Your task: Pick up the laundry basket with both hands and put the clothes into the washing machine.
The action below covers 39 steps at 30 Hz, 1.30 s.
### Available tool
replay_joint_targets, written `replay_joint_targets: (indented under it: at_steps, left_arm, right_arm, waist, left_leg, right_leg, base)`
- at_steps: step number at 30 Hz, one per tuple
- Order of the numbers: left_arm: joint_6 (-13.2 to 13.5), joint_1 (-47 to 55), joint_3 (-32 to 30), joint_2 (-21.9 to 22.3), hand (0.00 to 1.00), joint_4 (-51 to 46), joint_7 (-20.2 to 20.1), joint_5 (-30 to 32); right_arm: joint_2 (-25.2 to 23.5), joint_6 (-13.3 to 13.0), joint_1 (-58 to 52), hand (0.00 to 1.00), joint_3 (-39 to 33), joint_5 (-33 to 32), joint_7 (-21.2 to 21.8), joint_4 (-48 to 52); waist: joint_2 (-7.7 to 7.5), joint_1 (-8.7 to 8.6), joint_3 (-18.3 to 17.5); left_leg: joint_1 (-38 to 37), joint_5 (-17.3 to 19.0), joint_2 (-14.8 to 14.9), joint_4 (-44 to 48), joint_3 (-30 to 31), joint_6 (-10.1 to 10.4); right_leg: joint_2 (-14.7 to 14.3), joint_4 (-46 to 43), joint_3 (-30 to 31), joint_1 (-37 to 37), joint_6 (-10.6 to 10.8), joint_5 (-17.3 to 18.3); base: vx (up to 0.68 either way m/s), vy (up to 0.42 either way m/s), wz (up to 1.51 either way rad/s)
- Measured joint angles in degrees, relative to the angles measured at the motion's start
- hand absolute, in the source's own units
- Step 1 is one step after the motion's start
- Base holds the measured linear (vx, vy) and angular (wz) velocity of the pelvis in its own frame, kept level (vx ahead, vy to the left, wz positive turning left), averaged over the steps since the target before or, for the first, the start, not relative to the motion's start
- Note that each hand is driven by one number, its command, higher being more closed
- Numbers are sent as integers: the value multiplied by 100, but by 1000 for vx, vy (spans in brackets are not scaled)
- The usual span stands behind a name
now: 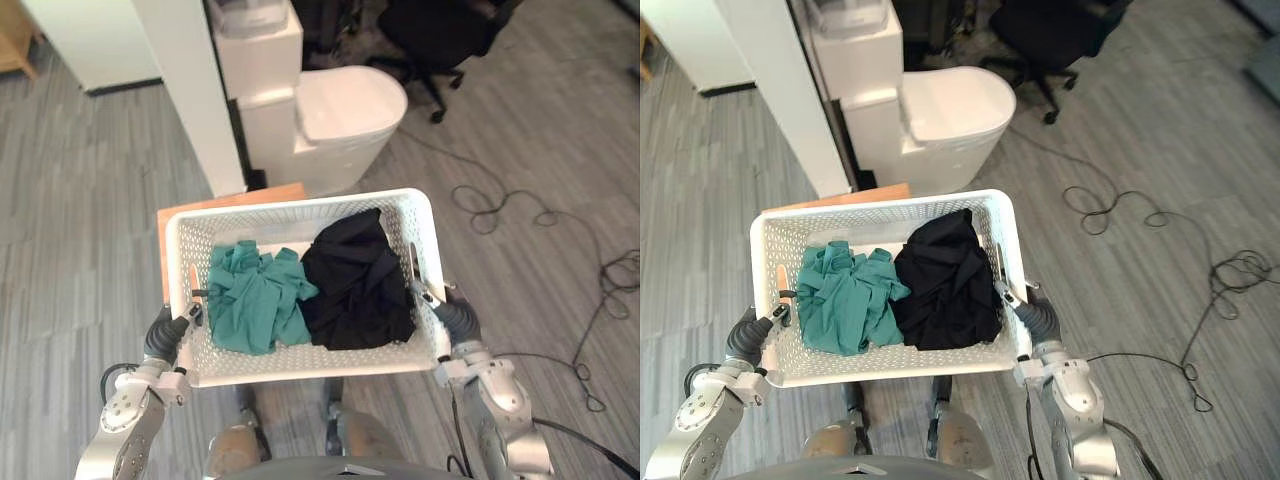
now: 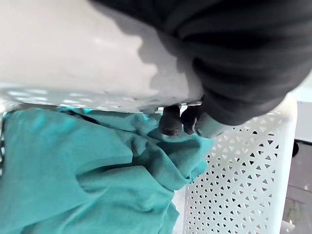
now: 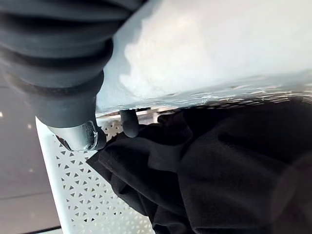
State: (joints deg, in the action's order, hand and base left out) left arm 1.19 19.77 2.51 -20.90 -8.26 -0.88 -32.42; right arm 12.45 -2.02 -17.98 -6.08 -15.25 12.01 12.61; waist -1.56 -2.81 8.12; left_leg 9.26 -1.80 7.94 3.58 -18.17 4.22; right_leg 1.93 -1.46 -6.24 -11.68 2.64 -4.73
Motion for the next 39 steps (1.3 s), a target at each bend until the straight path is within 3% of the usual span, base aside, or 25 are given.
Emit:
replay_joint_targets:
  at_steps: [1,2,3,4,7,10,11,13,14,15,16,17,19,21,23,24,26,29,30,31,32,34,39]
  left_arm:
    - [-7,49,-36,122,100,-1,8,49]
    - [-7,73,-52,204,100,-1,14,80]
    - [-7,109,-55,368,100,-1,44,212]
    - [-6,114,-43,505,100,-1,54,299]
    - [-6,26,0,590,100,-1,46,594]
    - [-7,-1,17,630,100,-5,36,679]
    - [-7,-12,16,631,100,-5,35,680]
    - [-9,-97,-30,639,100,-1,25,692]
    - [-7,-187,-119,636,100,1,-11,693]
    - [-8,-279,-194,655,100,9,-58,694]
    - [-6,-268,-251,669,100,7,-74,694]
    - [-6,-258,-292,733,100,5,-72,693]
    - [-5,-238,-380,801,100,-2,-73,693]
    - [-5,-241,-493,816,100,-2,-79,693]
    - [-4,-254,-495,814,100,-3,-73,694]
    - [-6,-268,-548,812,100,-3,-65,695]
    - [-25,-188,-644,1085,100,29,-52,802]
    - [-26,-43,-655,1154,100,27,7,893]
    - [-21,-7,-677,1182,100,20,28,893]
    - [45,1,-702,1264,100,-13,68,893]
    - [50,-7,-702,1317,100,-15,78,893]
    - [57,10,-720,1314,100,-16,92,893]
    - [61,65,-754,1288,100,-36,45,898]
  right_arm:
    - [-55,6,-19,100,-3,1,1,0]
    - [-26,3,-15,100,-6,0,4,2]
    - [41,5,-15,100,-29,-4,11,0]
    - [25,3,-54,100,-113,-9,22,-4]
    - [-210,-5,-284,100,-298,-23,27,33]
    - [-329,31,-362,100,-406,-8,28,102]
    - [-340,77,-372,100,-422,-6,26,157]
    - [-365,103,-319,100,-429,-1,5,218]
    - [-415,102,-174,100,-430,39,-12,242]
    - [-493,82,-124,100,-434,78,-34,275]
    - [-532,79,-66,100,-417,176,-56,270]
    - [-519,79,17,100,-410,213,-59,251]
    - [-513,91,153,100,-376,220,-63,174]
    - [-513,91,285,100,-293,220,-63,106]
    - [-507,93,433,100,-282,220,-68,-73]
    - [-514,92,514,100,-211,218,-90,-132]
    - [-319,136,722,100,-119,218,-170,-299]
    - [-212,197,660,100,34,206,-268,-302]
    - [-179,195,695,100,59,205,-268,-301]
    - [-53,174,809,100,114,161,-268,-299]
    - [-6,175,865,100,107,154,-268,-305]
    - [-8,177,867,100,138,140,-268,-311]
    - [-83,179,792,100,159,88,-266,-310]
  waist:
    - [-8,46,-12]
    - [42,93,-30]
    - [198,116,-127]
    - [322,50,-242]
    - [259,-271,-352]
    - [220,-289,-363]
    - [232,-329,-335]
    - [322,-369,-223]
    - [458,-304,-87]
    - [393,-339,0]
    - [465,-322,49]
    - [484,-230,63]
    - [573,-130,43]
    - [541,13,0]
    - [390,75,-112]
    - [205,87,-189]
    - [289,211,-181]
    - [301,215,-174]
    - [300,291,-186]
    - [319,431,-195]
    - [356,466,-203]
    - [350,450,-222]
    - [333,453,-236]
  left_leg:
    - [154,631,48,935,573,-12]
    - [216,899,75,1314,994,18]
    - [275,1330,132,1797,1699,198]
    - [260,1662,132,1968,2032,288]
    - [244,1832,-100,2124,1749,81]
    - [294,1985,-263,2323,957,-179]
    - [308,2036,-281,2404,846,-233]
    - [300,2092,-272,2452,504,-434]
    - [210,1921,-59,2215,27,-560]
    - [40,1786,-42,2016,-288,-630]
    - [-218,1624,-19,1726,-783,-681]
    - [-447,1491,24,1462,-1261,-720]
    - [-563,1400,177,1282,-1898,-721]
    - [-548,1391,365,1297,-2458,-685]
    - [-389,1400,459,1437,-2767,-530]
    - [-193,1399,462,1636,-2797,-420]
    - [-62,1231,631,1736,-2450,-406]
    - [-113,1256,783,1898,-1069,-350]
    - [-60,1340,735,1944,-363,-353]
    - [-28,1532,468,1870,793,-199]
    - [-76,1548,318,1704,1293,-162]
    - [-294,1468,223,1415,1476,158]
    - [-375,1358,-86,1237,1447,25]
  right_leg:
    - [-63,-160,291,33,7,64]
    - [-153,-212,468,59,3,88]
    - [-345,-252,764,47,10,130]
    - [-456,-276,1007,-6,38,130]
    - [-354,-261,1577,-191,220,-61]
    - [-275,-20,2444,-450,528,-592]
    - [-252,62,2525,-456,536,-716]
    - [-420,130,2290,-660,84,-1407]
    - [-455,347,1550,-644,-600,-1931]
    - [-402,-481,572,-767,-848,-1052]
    - [-256,-1539,-374,-821,-880,101]
    - [-45,-2173,-1082,-611,-913,732]
    - [325,-2558,-1718,-161,-767,1331]
    - [694,-2440,-1902,283,-531,1594]
    - [1002,-1705,-1851,716,-132,1446]
    - [990,-919,-1548,887,499,1171]
    - [618,-332,-1173,879,395,825]
    - [255,-145,-824,1139,227,708]
    - [175,-150,-667,1178,164,699]
    - [125,-149,-488,1160,118,713]
    - [97,-149,-408,1139,119,712]
    - [90,-104,-354,1162,160,674]
    - [371,105,-337,1236,229,544]
  base:
    - [21,22,-122]
    - [-21,52,-161]
    - [-55,119,-159]
    - [-60,140,-143]
    - [-47,199,-83]
    - [-85,218,-137]
    - [-161,208,-141]
    - [-199,168,-143]
    - [-274,114,-159]
    - [-281,114,-196]
    - [-230,93,-202]
    - [-175,76,-198]
    - [-207,27,-179]
    - [-210,-111,-179]
    - [-132,-211,-138]
    - [-95,-330,-116]
    - [-51,-323,-131]
    - [14,-217,-70]
    - [-2,-70,-74]
    - [-17,-21,-81]
    - [-16,14,-63]
    - [22,58,-18]
    - [-7,99,4]
